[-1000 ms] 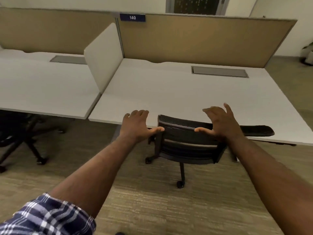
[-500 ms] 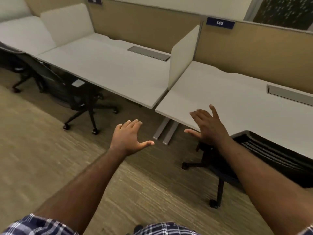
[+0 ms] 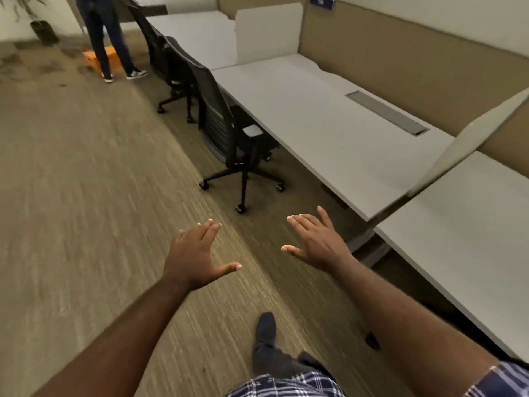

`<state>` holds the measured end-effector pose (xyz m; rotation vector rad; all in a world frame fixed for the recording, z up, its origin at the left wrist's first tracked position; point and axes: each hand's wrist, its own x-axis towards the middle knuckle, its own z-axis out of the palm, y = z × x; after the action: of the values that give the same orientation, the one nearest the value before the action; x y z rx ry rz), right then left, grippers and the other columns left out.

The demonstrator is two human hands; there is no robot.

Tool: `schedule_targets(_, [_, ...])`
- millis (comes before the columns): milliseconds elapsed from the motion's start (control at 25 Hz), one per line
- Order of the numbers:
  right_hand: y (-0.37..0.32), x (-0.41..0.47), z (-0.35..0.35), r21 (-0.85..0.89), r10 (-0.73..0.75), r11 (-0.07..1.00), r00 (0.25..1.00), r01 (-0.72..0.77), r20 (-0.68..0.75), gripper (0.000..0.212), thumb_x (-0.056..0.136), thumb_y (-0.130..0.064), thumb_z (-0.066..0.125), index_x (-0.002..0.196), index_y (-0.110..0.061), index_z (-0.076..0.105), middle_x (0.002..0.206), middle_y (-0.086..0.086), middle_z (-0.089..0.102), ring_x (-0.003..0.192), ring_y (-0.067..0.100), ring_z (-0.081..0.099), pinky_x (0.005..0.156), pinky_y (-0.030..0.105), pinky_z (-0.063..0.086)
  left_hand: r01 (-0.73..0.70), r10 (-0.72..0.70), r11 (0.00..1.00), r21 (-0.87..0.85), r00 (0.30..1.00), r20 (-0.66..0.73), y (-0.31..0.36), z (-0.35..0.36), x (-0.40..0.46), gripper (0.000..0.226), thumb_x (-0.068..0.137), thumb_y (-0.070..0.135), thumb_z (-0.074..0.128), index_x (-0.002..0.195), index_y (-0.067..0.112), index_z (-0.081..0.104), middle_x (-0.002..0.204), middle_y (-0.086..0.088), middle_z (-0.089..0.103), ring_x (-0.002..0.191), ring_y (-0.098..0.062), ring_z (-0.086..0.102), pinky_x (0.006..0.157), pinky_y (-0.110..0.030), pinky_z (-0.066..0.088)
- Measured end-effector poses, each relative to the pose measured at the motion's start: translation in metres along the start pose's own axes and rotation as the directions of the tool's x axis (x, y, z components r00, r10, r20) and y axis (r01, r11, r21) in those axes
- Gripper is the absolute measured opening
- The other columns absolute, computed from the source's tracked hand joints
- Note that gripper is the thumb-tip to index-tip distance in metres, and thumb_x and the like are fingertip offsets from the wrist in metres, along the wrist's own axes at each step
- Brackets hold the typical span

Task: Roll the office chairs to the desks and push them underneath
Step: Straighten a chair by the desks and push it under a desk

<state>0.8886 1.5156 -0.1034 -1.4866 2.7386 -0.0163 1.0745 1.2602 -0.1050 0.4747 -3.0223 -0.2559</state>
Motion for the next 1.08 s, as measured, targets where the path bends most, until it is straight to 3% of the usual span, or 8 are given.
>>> schedule_targets(160, [-0.013, 0.086, 0.012, 0.055, -0.098, 0.994, 0.995, 0.099, -0.021, 0.081, 0.093, -0.070, 0.034, 0.155, -0.020, 0.022, 0.159, 0.002, 0.033, 0.148, 0.018, 0.024, 0.121, 0.051, -0.009, 0.102, -0.103, 0.995, 0.006, 0.995, 0.016, -0.053, -0.003, 0.025, 0.126, 0.058, 0.102, 0.029, 0.155, 0.022, 0.021, 0.163, -0.007, 0.020, 0.148, -0.027, 0.020, 0.115, -0.058, 0.021])
schedule_targets(600, [-0.013, 0.353, 0.014, 0.139, -0.221, 0.966, 0.975, 0.220, -0.007, 0.089, 0.090, -0.073, 0.034, 0.158, -0.022, 0.007, 0.165, 0.000, 0.015, 0.151, 0.021, 0.009, 0.121, 0.051, -0.009, 0.262, -0.263, 0.964, 0.044, 0.964, 0.029, -0.190, -0.027, 0.186, 0.131, 0.057, 0.103, 0.023, 0.157, 0.020, 0.013, 0.164, -0.003, 0.015, 0.150, -0.022, 0.012, 0.119, -0.055, 0.013])
schedule_targets(720, [-0.018, 0.386, 0.011, 0.136, -0.247, 0.959, 0.969, 0.248, -0.024, 0.089, 0.089, -0.074, 0.030, 0.158, -0.023, 0.005, 0.165, -0.001, 0.014, 0.151, 0.020, 0.007, 0.119, 0.049, -0.013, 0.228, -0.230, 0.972, 0.056, 0.973, 0.023, -0.214, -0.029, 0.206, 0.131, 0.058, 0.103, 0.025, 0.157, 0.019, 0.010, 0.165, -0.003, 0.013, 0.150, -0.021, 0.011, 0.119, -0.053, 0.009])
schedule_targets(1080, [-0.079, 0.577, 0.018, 0.081, -0.141, 0.986, 0.989, 0.144, -0.032, 0.090, 0.089, -0.073, 0.034, 0.156, -0.027, -0.003, 0.166, -0.003, 0.006, 0.152, 0.019, -0.003, 0.117, 0.050, -0.018, 0.126, -0.127, 0.992, 0.023, 0.990, 0.062, -0.388, -0.050, 0.340, 0.130, 0.059, 0.100, 0.032, 0.158, 0.019, 0.008, 0.165, 0.001, 0.008, 0.151, -0.018, 0.005, 0.120, -0.052, 0.005])
